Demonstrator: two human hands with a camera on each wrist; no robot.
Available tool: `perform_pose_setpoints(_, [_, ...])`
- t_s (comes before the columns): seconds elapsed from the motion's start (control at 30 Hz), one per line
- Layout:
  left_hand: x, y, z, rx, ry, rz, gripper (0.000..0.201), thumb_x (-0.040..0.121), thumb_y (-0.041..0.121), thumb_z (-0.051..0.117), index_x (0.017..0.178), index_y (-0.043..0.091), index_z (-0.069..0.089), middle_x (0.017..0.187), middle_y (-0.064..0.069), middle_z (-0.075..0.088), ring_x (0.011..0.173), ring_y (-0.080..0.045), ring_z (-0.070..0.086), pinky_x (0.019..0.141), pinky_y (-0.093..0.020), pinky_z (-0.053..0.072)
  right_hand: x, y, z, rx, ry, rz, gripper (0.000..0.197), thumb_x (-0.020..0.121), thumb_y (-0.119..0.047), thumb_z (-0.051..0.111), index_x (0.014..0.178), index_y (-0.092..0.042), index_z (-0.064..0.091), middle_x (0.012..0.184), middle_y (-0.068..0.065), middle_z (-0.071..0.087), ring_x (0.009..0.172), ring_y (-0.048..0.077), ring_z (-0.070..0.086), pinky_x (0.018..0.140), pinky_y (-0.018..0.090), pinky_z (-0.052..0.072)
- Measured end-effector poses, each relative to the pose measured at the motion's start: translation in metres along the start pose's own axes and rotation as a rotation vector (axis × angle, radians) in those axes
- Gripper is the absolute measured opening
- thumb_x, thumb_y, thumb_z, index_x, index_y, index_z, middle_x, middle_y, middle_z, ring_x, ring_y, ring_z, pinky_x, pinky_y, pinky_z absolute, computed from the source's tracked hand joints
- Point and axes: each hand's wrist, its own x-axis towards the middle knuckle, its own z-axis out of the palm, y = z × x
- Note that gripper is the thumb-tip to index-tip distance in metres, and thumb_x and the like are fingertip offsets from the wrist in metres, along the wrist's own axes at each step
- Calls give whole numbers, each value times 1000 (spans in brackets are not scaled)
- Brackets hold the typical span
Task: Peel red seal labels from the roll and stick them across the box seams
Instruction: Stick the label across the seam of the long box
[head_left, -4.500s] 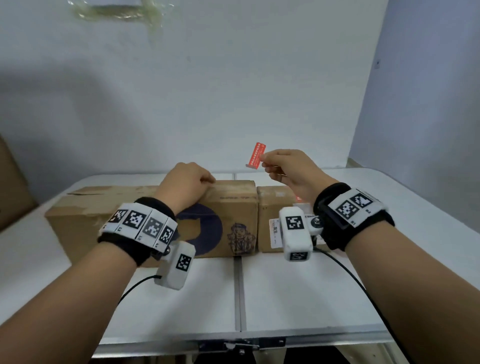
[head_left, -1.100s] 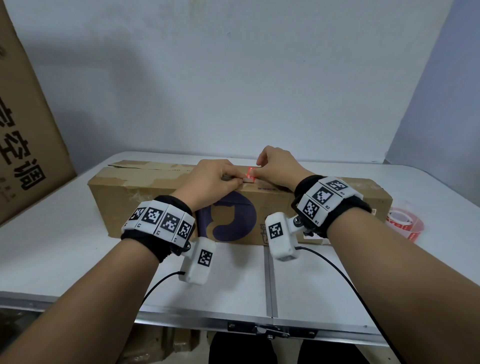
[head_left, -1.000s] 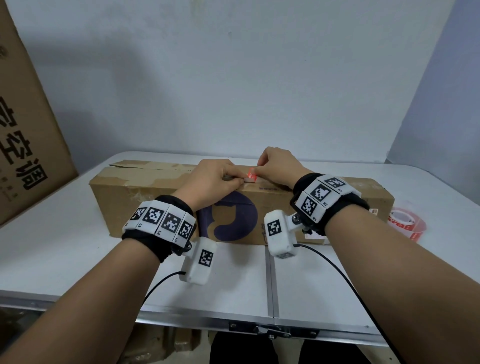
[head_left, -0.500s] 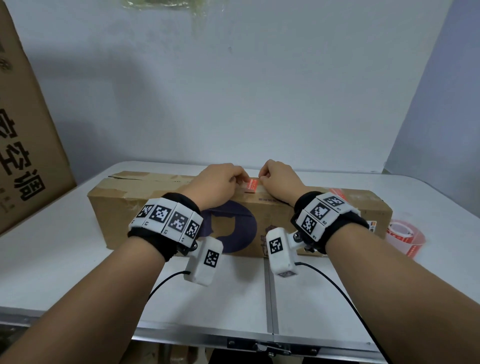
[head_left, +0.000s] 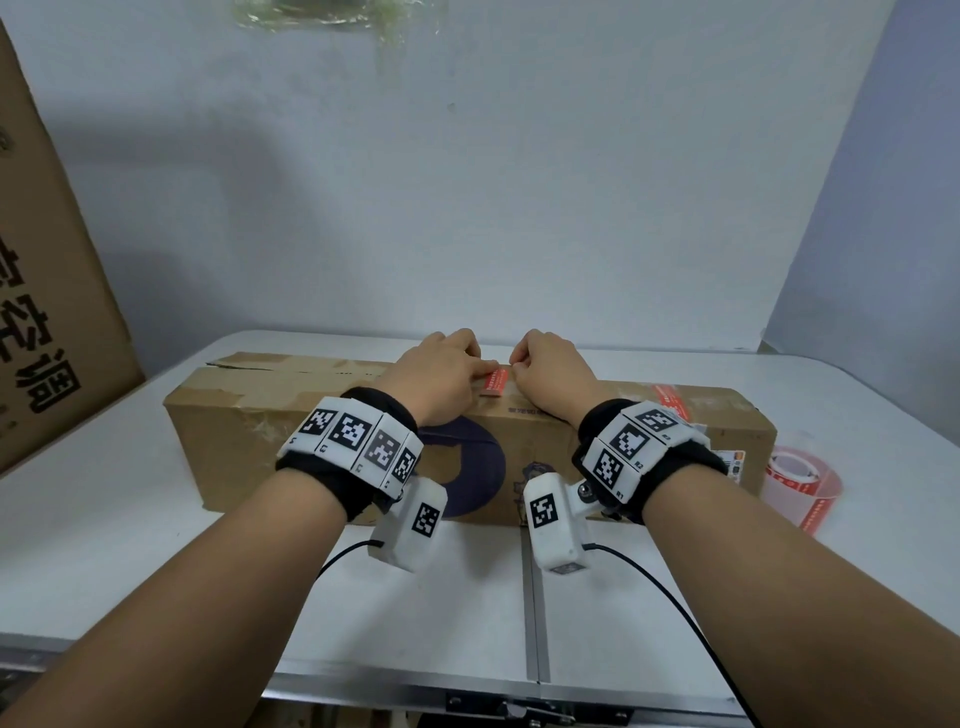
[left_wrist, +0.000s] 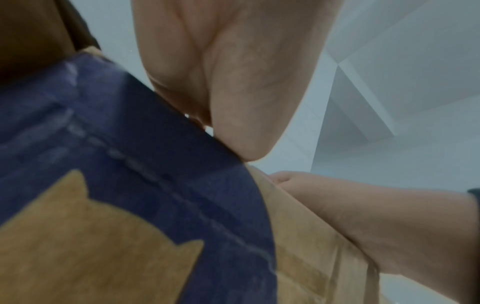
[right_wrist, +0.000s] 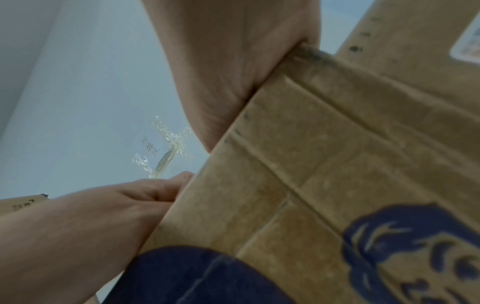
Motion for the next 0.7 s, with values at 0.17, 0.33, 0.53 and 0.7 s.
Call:
perform_pose_setpoints(0.17, [-8,-5,0,-43,37,29,49,95,6,35,134,30,54,132,1,50,115,-24,43,99,-34,37,-2,-2,-1,-7,-1,-9,23,89,-8,43,104,-8,60,113,10,60,104,25,57,85,33,47])
perform_pose_setpoints(0.33, [-16,-11,2,-195,82,39,46,91,2,39,122,22,66,136,2,59,123,-21,53,105,-32,39,-4,-3,-5,-65,-20,-30,24,88,-7,43,106,-9,60,113,10,60,105,26,57,80,30,41])
perform_pose_setpoints(0.53, [-25,-7,6,-274,80,-38,51,94,9,34,133,35,53,138,3,56,119,-22,53,98,-32,40,-16,-6,-17,-157,-49,-156,24,91,-12,51,106,-17,69,118,7,57,106,24,57,84,29,43])
perform_pose_setpoints(0.7, [-34,2,0,-232,20,-27,49,98,19,29,144,33,39,154,7,36,141,-17,32,113,-31,23,-36,-4,-15,-68,-46,-203,27,91,-11,51,106,-19,72,121,4,57,109,21,55,84,26,41])
